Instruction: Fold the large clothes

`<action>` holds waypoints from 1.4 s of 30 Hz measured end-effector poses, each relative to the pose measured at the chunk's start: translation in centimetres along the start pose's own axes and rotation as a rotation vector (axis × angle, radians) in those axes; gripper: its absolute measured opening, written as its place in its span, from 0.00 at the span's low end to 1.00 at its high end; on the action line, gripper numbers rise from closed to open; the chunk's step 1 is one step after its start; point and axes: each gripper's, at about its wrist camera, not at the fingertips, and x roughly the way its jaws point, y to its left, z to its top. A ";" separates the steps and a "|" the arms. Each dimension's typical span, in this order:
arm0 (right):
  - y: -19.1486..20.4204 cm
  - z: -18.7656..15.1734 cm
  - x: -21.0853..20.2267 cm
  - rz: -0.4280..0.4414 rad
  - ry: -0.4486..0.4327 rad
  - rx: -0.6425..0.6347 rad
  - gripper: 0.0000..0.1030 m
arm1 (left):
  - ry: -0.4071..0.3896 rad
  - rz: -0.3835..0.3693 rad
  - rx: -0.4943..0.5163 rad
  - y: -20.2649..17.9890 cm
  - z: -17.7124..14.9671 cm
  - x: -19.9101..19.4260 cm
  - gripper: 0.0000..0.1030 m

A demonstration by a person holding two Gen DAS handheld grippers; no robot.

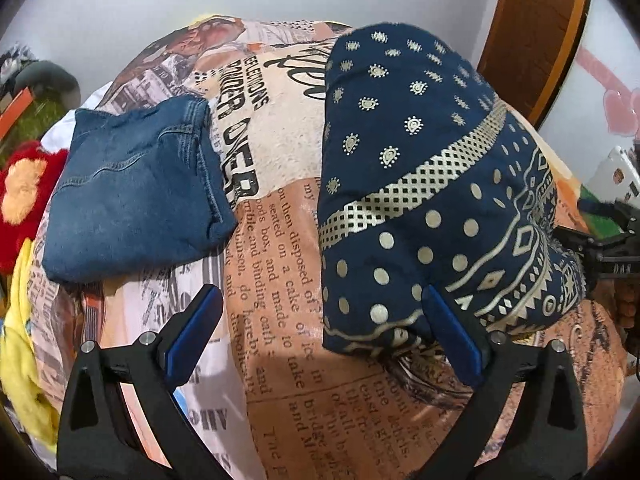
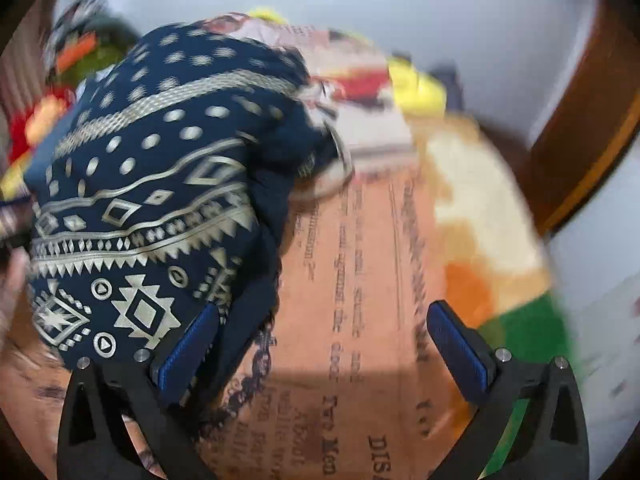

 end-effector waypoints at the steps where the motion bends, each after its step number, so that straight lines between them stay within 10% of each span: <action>1: -1.1 -0.1 0.0 0.002 0.024 0.037 1.00 | -0.005 0.000 0.001 0.1 0.0 -0.2 0.99; 10: -3.7 2.3 -5.0 0.149 -0.100 0.094 1.00 | -0.105 0.103 0.068 0.6 3.5 -4.6 0.98; 28: 1.1 8.9 4.9 0.447 0.036 0.097 1.00 | 0.109 -0.406 -0.159 1.3 10.4 6.5 0.98; 37: 1.3 11.1 9.1 0.636 0.101 0.203 0.97 | 0.146 -0.487 -0.219 1.3 10.9 9.7 1.00; 42: 2.4 12.1 8.5 0.644 0.090 0.183 0.75 | 0.126 -0.509 -0.221 1.1 11.2 8.7 0.70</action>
